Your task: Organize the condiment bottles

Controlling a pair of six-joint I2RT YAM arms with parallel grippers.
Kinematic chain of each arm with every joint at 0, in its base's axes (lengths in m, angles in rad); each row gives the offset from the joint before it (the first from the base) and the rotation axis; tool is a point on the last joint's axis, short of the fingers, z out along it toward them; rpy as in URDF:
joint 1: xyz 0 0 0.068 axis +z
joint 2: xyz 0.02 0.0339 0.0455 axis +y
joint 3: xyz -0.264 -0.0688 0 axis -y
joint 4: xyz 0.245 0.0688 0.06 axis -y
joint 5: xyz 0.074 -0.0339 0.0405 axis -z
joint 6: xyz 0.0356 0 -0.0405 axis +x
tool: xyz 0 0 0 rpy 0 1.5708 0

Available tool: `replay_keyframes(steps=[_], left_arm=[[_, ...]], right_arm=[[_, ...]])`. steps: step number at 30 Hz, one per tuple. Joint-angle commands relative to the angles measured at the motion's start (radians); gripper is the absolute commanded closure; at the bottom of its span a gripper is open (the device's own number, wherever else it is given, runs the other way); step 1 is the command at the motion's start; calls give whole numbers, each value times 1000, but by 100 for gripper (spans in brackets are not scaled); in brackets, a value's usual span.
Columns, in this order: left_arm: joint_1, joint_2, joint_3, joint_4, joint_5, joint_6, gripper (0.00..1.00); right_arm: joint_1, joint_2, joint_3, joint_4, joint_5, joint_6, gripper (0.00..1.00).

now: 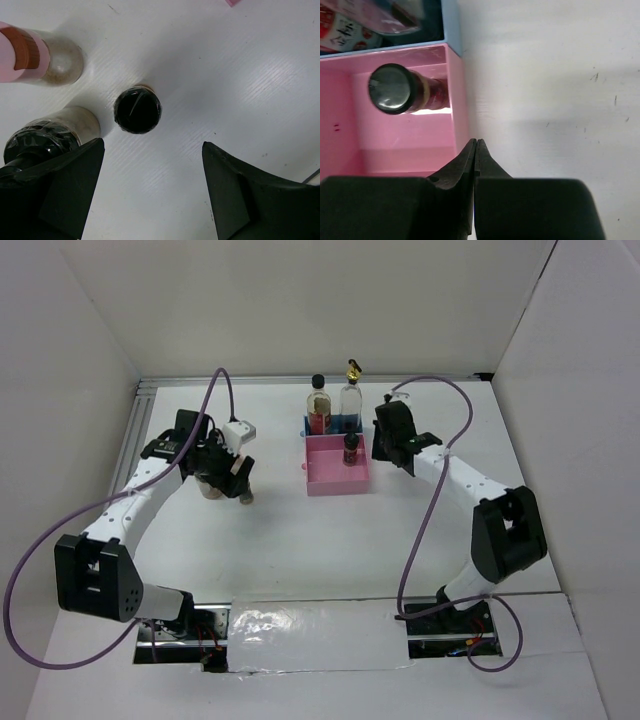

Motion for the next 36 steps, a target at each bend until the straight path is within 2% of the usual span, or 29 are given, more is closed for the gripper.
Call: replay_keyframes(steps=[1,8,20,36], left_arm=[[-3,1,21,-26,33,13,9],[-6,22,-5,-18,37,11,8],[-6,71,-24,34,27,30,17],[-12,100,-48,105,4,36,18]], right_arm=[[-5,32,-9,7,-15,17,100],[-21,107,-43,89,-62,48,100],[27,102,-71,121,-105,81,100],[10,63,-69,76,-39,48,100]])
